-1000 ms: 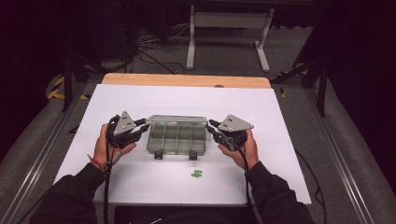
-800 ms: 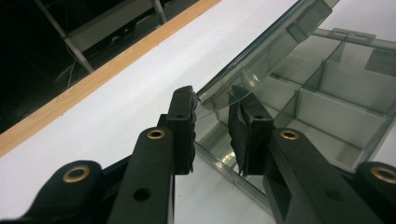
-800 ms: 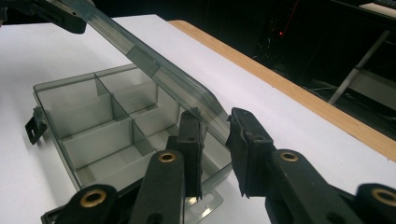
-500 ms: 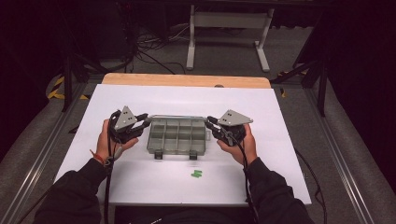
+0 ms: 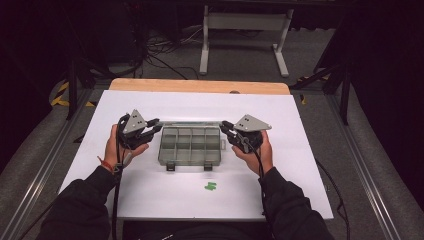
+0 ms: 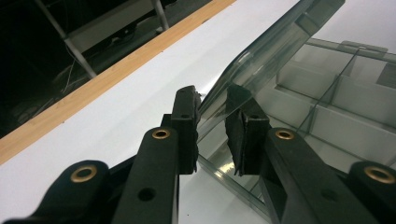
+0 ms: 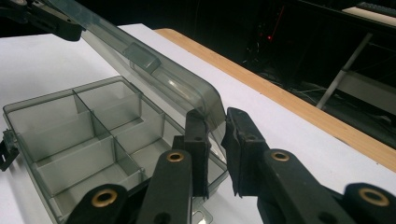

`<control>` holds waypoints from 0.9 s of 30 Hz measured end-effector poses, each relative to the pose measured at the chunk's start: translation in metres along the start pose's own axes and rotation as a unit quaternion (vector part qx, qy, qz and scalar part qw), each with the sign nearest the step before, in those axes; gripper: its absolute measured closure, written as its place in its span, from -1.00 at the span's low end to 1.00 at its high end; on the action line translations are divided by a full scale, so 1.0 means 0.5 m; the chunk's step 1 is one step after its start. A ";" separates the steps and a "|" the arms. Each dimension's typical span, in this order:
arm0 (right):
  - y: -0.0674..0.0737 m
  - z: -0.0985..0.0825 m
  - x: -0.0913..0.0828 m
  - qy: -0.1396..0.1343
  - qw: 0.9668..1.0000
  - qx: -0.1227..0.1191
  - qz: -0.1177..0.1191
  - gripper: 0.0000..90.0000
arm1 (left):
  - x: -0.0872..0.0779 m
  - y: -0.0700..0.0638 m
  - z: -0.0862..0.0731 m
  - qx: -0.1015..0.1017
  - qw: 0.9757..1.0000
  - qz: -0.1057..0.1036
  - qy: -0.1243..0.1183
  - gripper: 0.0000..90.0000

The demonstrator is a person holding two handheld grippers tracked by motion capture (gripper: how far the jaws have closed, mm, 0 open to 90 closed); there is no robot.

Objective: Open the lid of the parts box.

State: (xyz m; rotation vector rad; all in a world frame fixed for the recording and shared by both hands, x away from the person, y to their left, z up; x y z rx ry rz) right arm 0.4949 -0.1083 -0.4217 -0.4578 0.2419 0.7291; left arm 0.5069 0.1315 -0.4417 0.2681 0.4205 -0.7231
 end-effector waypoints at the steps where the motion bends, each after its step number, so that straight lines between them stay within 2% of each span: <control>1: -0.001 0.001 0.001 -0.001 1.000 0.002 0.000 0.76 | 0.000 0.000 0.000 0.000 1.000 0.000 0.000 0.65; 6: -0.004 0.003 0.004 -0.003 1.000 0.007 -0.001 0.75 | 0.007 0.006 0.001 -0.008 1.000 -0.002 0.002 0.66; 14: -0.013 0.003 0.010 -0.004 1.000 0.009 -0.011 0.76 | 0.015 0.013 0.003 -0.004 1.000 0.001 0.002 0.66; 18: -0.015 0.002 0.014 -0.003 1.000 0.010 -0.012 0.75 | 0.021 0.017 0.000 -0.009 1.000 -0.003 0.002 0.66; 24: -0.022 0.003 0.020 -0.009 0.999 0.026 -0.017 0.74 | 0.034 0.025 -0.001 -0.016 1.000 -0.007 -0.004 0.66; 27: -0.031 0.003 0.026 -0.019 0.998 0.048 -0.022 0.73 | 0.041 0.027 0.000 -0.018 1.000 -0.007 -0.005 0.65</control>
Point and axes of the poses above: each handheld gripper's, and its own axes: x roughly forward along the jaws, z roughly out of its top, y roughly to its left, the point moved 10 cm from there along x, roughly forward along the jaws, and after that the axes turned 8 degrees about -x, right-handed, at the moved point
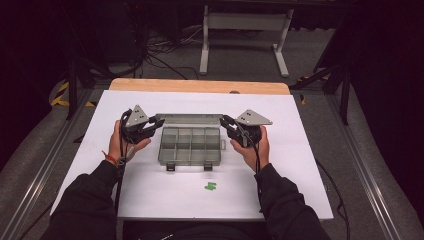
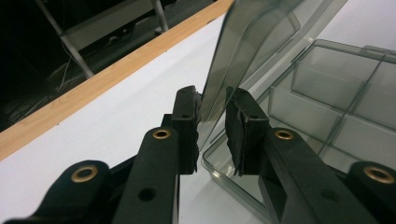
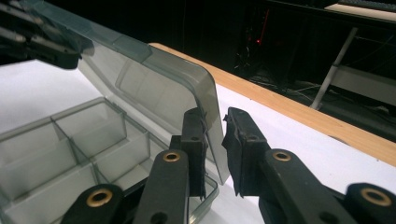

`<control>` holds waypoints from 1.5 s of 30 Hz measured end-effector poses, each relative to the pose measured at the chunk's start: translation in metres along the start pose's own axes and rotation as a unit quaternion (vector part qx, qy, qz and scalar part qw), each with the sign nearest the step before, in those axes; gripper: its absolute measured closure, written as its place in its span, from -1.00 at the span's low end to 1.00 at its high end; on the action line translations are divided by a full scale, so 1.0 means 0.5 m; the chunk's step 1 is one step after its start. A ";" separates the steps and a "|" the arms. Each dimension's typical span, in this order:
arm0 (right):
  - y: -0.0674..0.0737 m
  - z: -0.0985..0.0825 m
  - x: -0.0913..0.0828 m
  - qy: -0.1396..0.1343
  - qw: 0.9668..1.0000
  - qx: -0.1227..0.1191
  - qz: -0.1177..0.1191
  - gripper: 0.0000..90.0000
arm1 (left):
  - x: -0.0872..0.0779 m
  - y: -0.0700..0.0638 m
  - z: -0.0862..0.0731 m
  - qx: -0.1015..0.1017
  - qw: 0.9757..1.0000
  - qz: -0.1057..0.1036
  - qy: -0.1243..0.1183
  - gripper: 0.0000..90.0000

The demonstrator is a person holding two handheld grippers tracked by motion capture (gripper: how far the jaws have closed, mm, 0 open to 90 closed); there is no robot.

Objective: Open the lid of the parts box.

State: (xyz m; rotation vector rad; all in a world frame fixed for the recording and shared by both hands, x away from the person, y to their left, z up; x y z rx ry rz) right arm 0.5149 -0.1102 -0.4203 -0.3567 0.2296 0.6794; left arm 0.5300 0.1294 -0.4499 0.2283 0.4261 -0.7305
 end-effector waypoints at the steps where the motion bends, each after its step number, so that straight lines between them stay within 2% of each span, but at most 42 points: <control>1: -0.001 0.000 0.002 -0.002 1.000 0.003 -0.001 0.73 | 0.002 0.001 0.001 -0.002 1.000 -0.002 -0.001 0.64; 3: -0.004 0.000 0.006 -0.002 1.000 0.003 -0.007 0.74 | 0.006 0.004 0.003 -0.006 1.000 -0.004 -0.005 0.63; 4: -0.006 0.000 0.007 -0.002 1.000 0.002 -0.009 0.74 | 0.010 0.007 0.005 -0.015 1.000 -0.006 -0.009 0.63; 7: -0.011 -0.001 0.011 0.000 1.000 -0.003 -0.014 0.73 | 0.014 0.008 0.006 -0.019 1.000 -0.010 -0.013 0.61; 16: -0.023 -0.008 0.028 0.003 1.000 -0.001 -0.026 0.74 | 0.027 0.015 0.008 -0.033 0.999 -0.001 -0.014 0.61; 22: -0.030 -0.020 0.041 0.008 0.999 0.014 -0.029 0.74 | 0.037 0.020 0.007 -0.047 0.999 0.004 -0.015 0.60; 29: -0.029 -0.040 0.063 0.026 0.999 0.017 -0.036 0.75 | 0.050 0.025 0.004 -0.061 0.998 -0.002 -0.017 0.57; 37: -0.035 -0.062 0.077 0.040 0.998 0.034 -0.032 0.74 | 0.062 0.030 0.002 -0.067 0.998 0.004 -0.019 0.55; 41: -0.034 -0.071 0.084 0.050 0.998 0.033 -0.035 0.74 | 0.070 0.031 0.001 -0.075 0.997 0.003 -0.020 0.53; 45: -0.034 -0.081 0.089 0.056 0.997 0.039 -0.034 0.74 | 0.076 0.032 -0.005 -0.076 0.997 0.003 -0.013 0.52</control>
Point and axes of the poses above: each handheld gripper's, and its own axes: x roughly forward along the jaws, z roughly out of its top, y roughly to its left, the point moved 10 cm from there along x, roughly forward along the jaws, and after that the axes turned 8 degrees about -x, right-handed, at the moved point
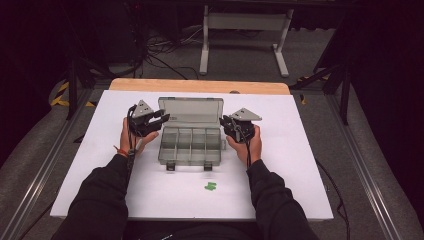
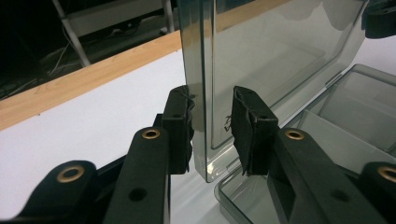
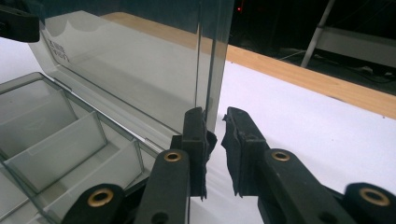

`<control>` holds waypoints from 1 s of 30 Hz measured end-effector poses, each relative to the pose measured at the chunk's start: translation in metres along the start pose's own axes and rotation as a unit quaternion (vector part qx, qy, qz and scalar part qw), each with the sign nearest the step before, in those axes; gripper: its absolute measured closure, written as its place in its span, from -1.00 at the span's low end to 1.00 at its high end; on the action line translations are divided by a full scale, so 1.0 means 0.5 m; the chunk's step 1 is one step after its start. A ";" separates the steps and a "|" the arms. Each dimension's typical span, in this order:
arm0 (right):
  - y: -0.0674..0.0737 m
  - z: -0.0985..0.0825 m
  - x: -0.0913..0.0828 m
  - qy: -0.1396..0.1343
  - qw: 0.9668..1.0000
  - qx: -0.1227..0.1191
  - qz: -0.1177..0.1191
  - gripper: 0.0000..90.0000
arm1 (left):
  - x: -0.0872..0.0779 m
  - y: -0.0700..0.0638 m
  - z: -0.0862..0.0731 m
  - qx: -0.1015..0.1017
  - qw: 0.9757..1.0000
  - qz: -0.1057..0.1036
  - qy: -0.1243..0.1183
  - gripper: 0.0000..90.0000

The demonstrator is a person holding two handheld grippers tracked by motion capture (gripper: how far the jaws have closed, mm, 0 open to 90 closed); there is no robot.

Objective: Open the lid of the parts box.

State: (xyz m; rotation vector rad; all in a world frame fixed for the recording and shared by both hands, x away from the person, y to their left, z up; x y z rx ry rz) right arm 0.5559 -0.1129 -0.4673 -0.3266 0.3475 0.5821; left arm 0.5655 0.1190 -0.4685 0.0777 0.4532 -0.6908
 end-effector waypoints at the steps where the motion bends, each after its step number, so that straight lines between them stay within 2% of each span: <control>1: 0.000 -0.002 0.002 0.002 1.000 0.001 -0.001 0.74 | 0.002 0.000 -0.002 0.000 1.000 -0.001 0.002 0.52; 7: 0.002 -0.013 0.009 0.010 1.000 0.006 -0.001 0.74 | 0.007 0.000 -0.005 -0.003 1.000 -0.004 0.005 0.52; 17: 0.002 -0.034 0.024 0.024 1.000 0.018 0.005 0.74 | 0.025 0.009 -0.017 -0.008 1.000 0.003 0.021 0.49; 21: 0.005 -0.040 0.030 0.031 0.999 0.015 0.005 0.75 | 0.031 0.013 -0.021 -0.005 1.000 0.005 0.026 0.48; 23: 0.005 -0.040 0.031 0.029 0.999 0.017 0.005 0.75 | 0.034 0.014 -0.024 -0.012 1.000 0.004 0.027 0.48; 26: 0.005 -0.041 0.032 0.030 0.999 0.013 0.003 0.76 | 0.038 0.017 -0.027 -0.010 0.999 0.011 0.030 0.47; 30: 0.005 -0.041 0.034 0.028 1.000 0.013 0.002 0.76 | 0.042 0.016 -0.030 -0.016 0.999 0.007 0.033 0.45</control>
Point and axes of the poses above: each handheld gripper's, and its own axes: x roughly forward along the jaws, z roughly out of its top, y roughly to its left, the point moved 10 cm from there along x, roughly forward along the jaws, and after that the axes turned 8 degrees about -x, right-handed, at the moved point
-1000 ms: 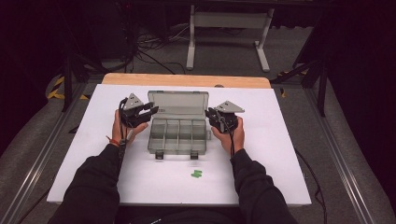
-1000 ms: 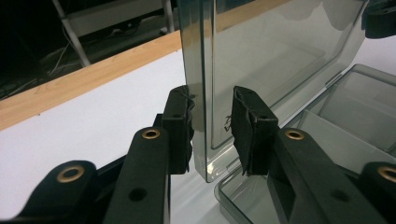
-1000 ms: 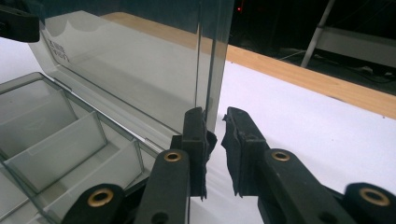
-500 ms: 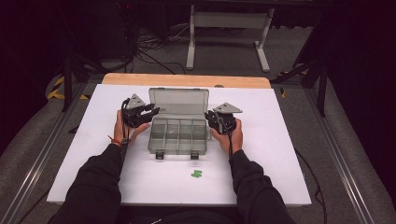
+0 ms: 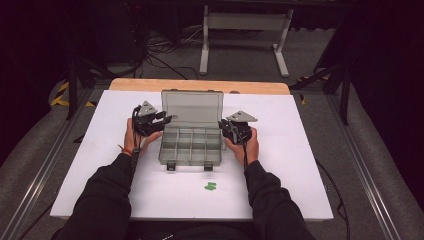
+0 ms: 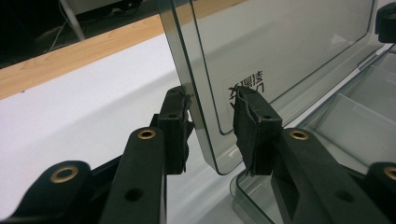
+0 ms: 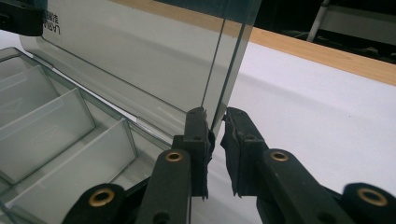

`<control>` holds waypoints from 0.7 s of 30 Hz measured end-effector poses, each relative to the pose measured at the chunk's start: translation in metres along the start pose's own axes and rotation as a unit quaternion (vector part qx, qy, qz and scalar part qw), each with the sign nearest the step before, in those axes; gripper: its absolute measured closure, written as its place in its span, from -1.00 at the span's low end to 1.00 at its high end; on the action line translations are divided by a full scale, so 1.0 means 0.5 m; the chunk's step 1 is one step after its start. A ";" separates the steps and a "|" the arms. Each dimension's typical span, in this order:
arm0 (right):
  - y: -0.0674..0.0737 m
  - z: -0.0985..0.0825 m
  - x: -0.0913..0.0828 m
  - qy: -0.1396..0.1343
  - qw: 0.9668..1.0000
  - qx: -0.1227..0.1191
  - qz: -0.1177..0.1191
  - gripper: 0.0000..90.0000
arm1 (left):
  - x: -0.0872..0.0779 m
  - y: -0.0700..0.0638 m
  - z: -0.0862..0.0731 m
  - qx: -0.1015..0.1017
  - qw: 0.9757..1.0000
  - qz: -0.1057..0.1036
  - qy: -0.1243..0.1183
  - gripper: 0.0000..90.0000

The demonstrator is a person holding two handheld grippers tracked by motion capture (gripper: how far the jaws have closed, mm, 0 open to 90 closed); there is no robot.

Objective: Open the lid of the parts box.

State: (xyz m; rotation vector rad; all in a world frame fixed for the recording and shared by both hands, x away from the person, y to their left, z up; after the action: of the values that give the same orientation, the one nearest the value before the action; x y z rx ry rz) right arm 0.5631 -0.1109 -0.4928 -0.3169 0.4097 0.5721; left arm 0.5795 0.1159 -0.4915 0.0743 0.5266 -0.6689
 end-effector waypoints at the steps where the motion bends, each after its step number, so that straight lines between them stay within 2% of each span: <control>1: 0.000 0.000 0.000 0.000 1.000 0.000 0.000 0.76 | 0.000 0.000 0.000 0.000 1.000 0.000 0.000 0.44; 7: -0.001 -0.001 0.002 0.000 1.000 0.001 0.001 0.75 | 0.006 -0.001 -0.004 -0.004 1.000 0.002 0.006 0.40; 12: -0.001 -0.001 0.003 -0.001 1.000 0.004 0.004 0.75 | 0.010 0.001 -0.009 0.003 1.000 0.009 0.015 0.35; 17: -0.002 -0.002 0.004 0.002 1.000 -0.001 0.002 0.74 | 0.016 -0.001 -0.017 0.004 0.999 0.012 0.031 0.30; 21: -0.003 -0.002 0.005 0.005 1.000 0.001 0.006 0.73 | 0.016 -0.001 -0.019 0.003 0.999 0.014 0.034 0.30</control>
State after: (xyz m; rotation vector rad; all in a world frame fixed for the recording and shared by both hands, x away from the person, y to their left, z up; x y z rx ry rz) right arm 0.5654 -0.1114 -0.4946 -0.3147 0.4223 0.5820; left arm 0.5803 0.1129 -0.5034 0.1097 0.5876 -0.6429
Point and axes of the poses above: each handheld gripper's, and its own axes: x roughly forward along the jaws, z roughly out of its top, y roughly to its left, the point moved 10 cm from there along x, roughly forward along the jaws, and after that the axes turned 8 degrees about -x, right-handed, at the moved point
